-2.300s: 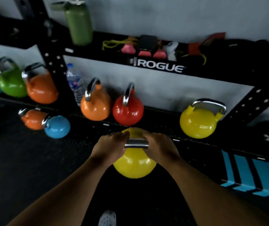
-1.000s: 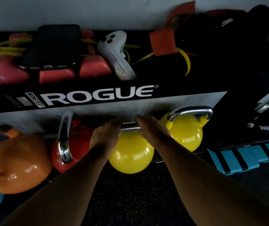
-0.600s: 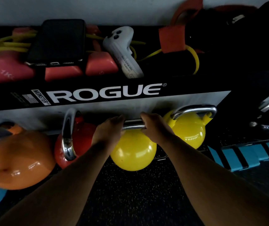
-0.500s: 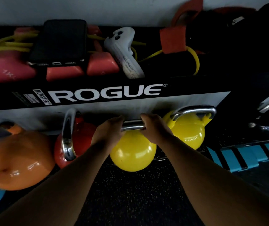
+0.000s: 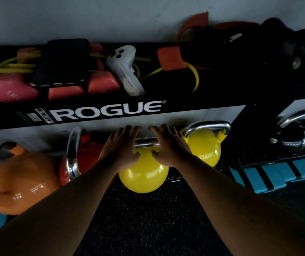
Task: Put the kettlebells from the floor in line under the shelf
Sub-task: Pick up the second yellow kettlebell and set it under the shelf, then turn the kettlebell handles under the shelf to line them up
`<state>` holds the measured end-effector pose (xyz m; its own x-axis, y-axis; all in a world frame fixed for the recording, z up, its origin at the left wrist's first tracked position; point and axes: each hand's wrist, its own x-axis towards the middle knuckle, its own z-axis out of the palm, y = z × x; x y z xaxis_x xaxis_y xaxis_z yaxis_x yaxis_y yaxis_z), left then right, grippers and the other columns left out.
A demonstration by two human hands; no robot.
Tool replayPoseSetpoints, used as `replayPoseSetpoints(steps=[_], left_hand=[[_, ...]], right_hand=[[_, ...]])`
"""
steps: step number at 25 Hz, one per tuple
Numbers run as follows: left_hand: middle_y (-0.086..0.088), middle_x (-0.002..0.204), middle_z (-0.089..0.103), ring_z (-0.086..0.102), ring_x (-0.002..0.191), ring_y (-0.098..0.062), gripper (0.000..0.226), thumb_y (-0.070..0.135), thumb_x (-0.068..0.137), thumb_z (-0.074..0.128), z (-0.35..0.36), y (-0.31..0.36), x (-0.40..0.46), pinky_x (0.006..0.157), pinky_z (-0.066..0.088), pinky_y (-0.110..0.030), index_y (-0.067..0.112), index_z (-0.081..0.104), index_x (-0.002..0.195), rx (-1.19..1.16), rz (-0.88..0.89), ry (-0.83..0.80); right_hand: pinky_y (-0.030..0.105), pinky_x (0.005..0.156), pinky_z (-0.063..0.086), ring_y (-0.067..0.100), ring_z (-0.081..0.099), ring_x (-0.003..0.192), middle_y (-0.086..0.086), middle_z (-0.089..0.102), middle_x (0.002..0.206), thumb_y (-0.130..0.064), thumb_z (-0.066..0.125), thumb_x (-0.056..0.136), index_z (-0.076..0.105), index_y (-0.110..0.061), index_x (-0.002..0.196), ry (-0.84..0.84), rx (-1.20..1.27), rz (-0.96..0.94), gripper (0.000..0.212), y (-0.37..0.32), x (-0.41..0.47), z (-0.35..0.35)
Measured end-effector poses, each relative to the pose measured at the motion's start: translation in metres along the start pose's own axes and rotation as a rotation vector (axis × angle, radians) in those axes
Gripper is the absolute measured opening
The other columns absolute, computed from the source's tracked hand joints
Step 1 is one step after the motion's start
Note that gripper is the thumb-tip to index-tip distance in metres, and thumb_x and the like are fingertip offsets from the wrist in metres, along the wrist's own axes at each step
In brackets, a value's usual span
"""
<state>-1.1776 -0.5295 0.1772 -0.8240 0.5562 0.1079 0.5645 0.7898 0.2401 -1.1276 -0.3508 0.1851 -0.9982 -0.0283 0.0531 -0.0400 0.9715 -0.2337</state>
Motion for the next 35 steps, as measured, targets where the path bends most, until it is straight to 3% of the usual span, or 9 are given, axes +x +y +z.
replayPoseSetpoints(steps=[4,8,17,25,30,35], left_hand=[[-0.006,0.141,0.044,0.034,0.131,-0.028,0.082,0.042,0.07,0.072,-0.006,0.037,-0.003,0.109,0.03,-0.048,0.022,0.039,0.142,0.143,0.08,0.026],[-0.01,0.128,0.054,0.042,0.124,-0.033,0.073,0.037,0.066,0.068,-0.006,0.102,0.004,0.109,0.031,-0.053,0.014,0.051,0.133,0.226,0.194,0.069],[-0.016,0.114,0.063,0.058,0.102,-0.038,0.061,0.023,0.056,0.073,0.017,0.313,0.036,0.091,0.044,-0.053,0.01,0.066,0.115,0.399,0.294,0.029],[-0.014,0.103,0.058,0.053,0.094,-0.037,0.039,0.024,0.064,0.063,0.059,0.439,0.107,0.083,0.045,-0.047,0.012,0.059,0.101,0.392,0.332,-0.052],[-0.009,0.12,0.052,0.053,0.106,-0.03,0.043,0.027,0.082,0.06,0.109,0.48,0.183,0.084,0.046,-0.044,0.014,0.049,0.122,0.335,0.329,-0.093],[-0.013,0.136,0.044,0.051,0.112,-0.03,0.057,0.038,0.093,0.051,0.147,0.521,0.249,0.086,0.047,-0.041,0.015,0.032,0.142,0.187,0.175,-0.033]], right_hand=[[0.048,0.104,0.034,0.034,0.038,0.129,0.01,0.046,0.136,-0.041,0.06,0.08,0.039,-0.025,0.137,0.014,-0.09,0.006,0.063,0.027,-0.033,-0.02],[0.049,0.101,0.036,0.037,0.043,0.125,0.014,0.049,0.137,-0.039,0.056,0.083,0.041,-0.022,0.139,0.048,-0.205,0.072,0.06,0.083,-0.081,-0.051],[0.051,0.094,0.041,0.039,0.05,0.108,0.015,0.057,0.119,-0.03,0.06,0.077,0.05,-0.02,0.129,0.075,-0.3,0.196,0.053,0.244,-0.2,-0.13],[0.049,0.099,0.039,0.038,0.045,0.124,0.013,0.049,0.138,-0.028,0.057,0.081,0.043,-0.022,0.136,0.031,-0.372,0.276,0.057,0.396,-0.234,-0.165],[0.046,0.095,0.04,0.035,0.047,0.118,0.015,0.048,0.137,-0.038,0.047,0.093,0.04,-0.021,0.136,0.005,-0.401,0.307,0.047,0.496,-0.197,-0.173],[0.047,0.093,0.044,0.034,0.049,0.118,0.016,0.043,0.14,-0.046,0.04,0.097,0.034,-0.021,0.139,0.065,-0.311,0.306,0.05,0.572,-0.149,-0.169]])
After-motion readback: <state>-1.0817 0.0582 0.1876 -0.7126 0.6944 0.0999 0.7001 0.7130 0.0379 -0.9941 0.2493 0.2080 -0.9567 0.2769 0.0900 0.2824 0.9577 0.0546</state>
